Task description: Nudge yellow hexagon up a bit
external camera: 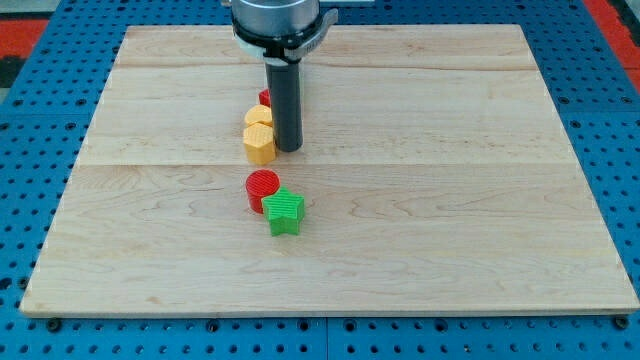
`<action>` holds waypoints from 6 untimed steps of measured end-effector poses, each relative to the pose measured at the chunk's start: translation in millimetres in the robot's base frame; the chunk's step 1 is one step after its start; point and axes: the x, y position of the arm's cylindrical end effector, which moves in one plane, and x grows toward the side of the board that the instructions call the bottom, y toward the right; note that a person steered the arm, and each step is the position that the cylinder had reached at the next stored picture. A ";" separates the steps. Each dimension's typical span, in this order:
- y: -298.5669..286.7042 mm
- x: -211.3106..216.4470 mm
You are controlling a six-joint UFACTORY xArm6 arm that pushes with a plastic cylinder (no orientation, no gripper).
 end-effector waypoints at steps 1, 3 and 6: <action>-0.1 20.9; -81.2 48.3; -44.3 25.6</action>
